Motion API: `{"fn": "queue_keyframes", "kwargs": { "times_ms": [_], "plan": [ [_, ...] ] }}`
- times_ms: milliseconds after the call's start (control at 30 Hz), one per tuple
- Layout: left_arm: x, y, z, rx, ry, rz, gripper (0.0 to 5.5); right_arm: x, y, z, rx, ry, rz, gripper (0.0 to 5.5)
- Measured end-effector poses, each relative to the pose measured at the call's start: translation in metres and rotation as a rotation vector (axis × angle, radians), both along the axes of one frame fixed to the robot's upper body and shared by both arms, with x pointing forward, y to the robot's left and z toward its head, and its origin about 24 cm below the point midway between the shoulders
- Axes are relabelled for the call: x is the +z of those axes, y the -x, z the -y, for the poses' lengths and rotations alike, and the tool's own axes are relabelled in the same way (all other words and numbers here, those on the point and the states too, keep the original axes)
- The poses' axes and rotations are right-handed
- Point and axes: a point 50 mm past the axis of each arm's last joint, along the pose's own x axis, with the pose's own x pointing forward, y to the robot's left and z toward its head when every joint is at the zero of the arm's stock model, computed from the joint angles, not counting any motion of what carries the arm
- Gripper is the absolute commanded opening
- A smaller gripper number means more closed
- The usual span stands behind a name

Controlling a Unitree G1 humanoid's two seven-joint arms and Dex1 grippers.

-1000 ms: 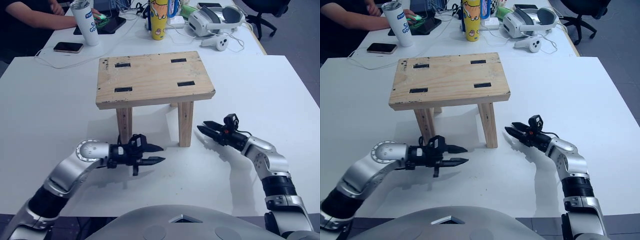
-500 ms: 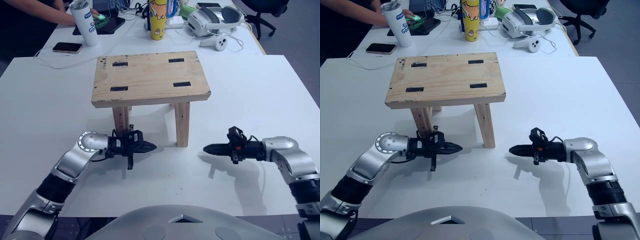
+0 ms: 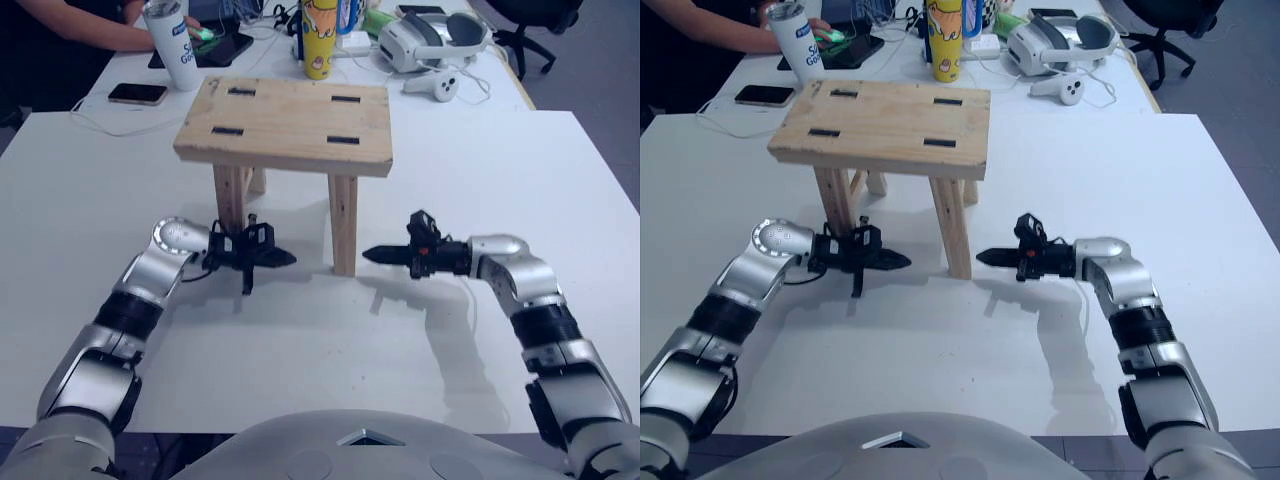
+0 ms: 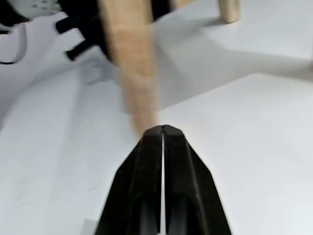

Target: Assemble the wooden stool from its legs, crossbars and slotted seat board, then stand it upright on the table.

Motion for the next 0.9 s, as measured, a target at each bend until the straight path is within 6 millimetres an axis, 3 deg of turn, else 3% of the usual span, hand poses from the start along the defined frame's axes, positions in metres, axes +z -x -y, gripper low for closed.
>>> {"fn": "queue_keyframes", "kwargs": {
  "times_ms": [167,300,433,567,667,767,900],
  "plan": [
    [0.001,-0.038,0.001,0.071,-0.086,0.04,0.0,-0.001,-0.03,-0.007,-0.11,0.047,0.066,0.02],
    [0.017,-0.045,0.007,-0.033,-0.075,0.03,0.0,0.0,-0.025,0.001,0.001,0.151,0.072,0.02],
    [0.016,-0.019,0.013,-0.179,0.045,-0.039,0.0,-0.014,0.024,0.009,0.258,0.17,-0.126,0.02],
    [0.016,0.011,0.007,-0.19,0.132,-0.106,0.0,-0.013,0.06,-0.018,0.342,-0.014,-0.223,0.02],
    [0.033,0.024,0.0,-0.16,0.202,-0.136,0.0,-0.005,0.067,-0.054,0.33,-0.164,-0.198,0.02],
    [0.063,0.034,-0.016,-0.113,0.239,-0.172,0.0,-0.002,0.065,-0.083,0.255,-0.266,-0.187,0.02],
    [0.066,0.04,-0.034,-0.039,0.184,-0.226,0.0,0.001,0.049,-0.084,0.154,-0.304,-0.19,0.02]
  ]
}}
